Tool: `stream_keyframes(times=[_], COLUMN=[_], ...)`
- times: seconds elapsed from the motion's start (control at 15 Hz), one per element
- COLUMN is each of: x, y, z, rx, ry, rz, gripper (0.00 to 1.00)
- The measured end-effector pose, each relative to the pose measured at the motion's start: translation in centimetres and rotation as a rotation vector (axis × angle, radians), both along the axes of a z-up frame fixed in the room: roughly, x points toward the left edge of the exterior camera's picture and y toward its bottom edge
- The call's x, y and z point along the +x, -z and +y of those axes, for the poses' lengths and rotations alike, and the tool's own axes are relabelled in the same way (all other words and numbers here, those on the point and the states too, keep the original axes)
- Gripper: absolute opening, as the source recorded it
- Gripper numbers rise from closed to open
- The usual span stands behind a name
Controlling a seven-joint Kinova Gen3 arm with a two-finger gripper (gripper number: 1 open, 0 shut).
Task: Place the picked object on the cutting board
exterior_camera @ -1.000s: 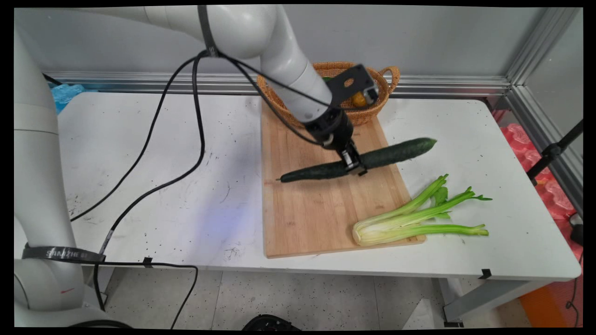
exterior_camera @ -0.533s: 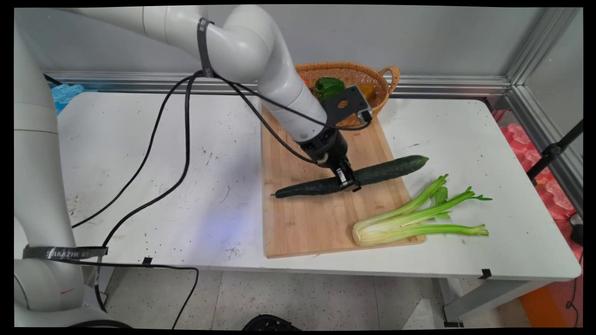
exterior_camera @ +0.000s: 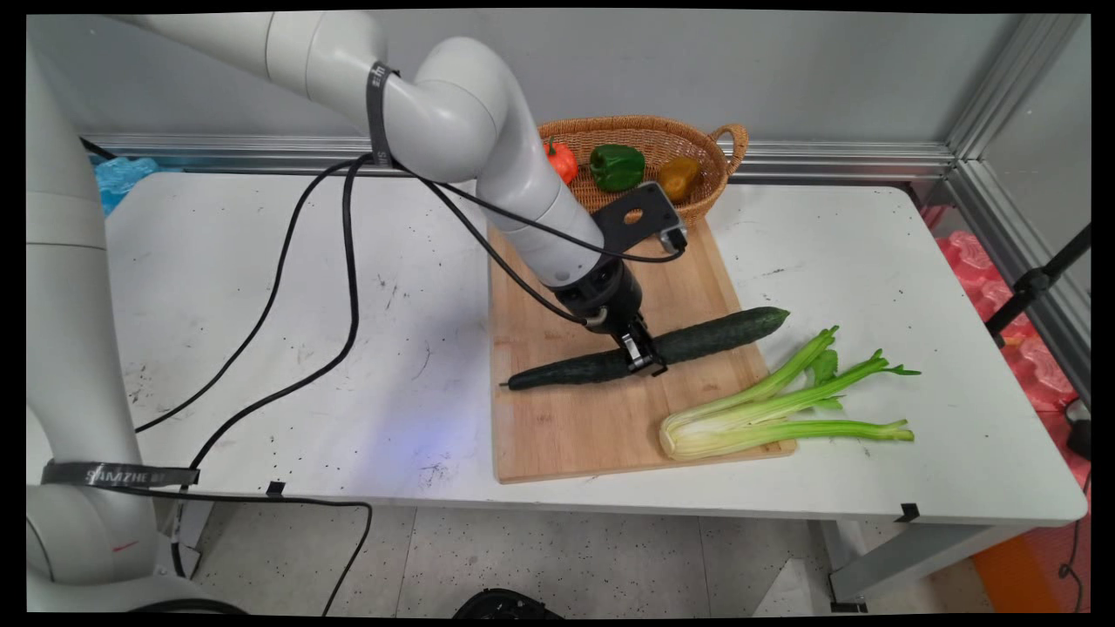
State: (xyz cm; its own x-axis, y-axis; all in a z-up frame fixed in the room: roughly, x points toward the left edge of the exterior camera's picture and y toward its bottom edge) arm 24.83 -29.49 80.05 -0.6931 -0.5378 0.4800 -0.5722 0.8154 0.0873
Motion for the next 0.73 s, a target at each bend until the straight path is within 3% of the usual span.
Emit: stream_keyframes(times=[0.27,0.33,0.73], x=[-0.02,-0.04,0.08], y=[0.46,0.57,0.9], z=[0.32,0.4,0.48], rx=[0.009,0.011,0.011], ry=[-0.002,0.0,0.014], rz=[0.002,0.004,0.01], gripper=[0.0,1.0,1.0])
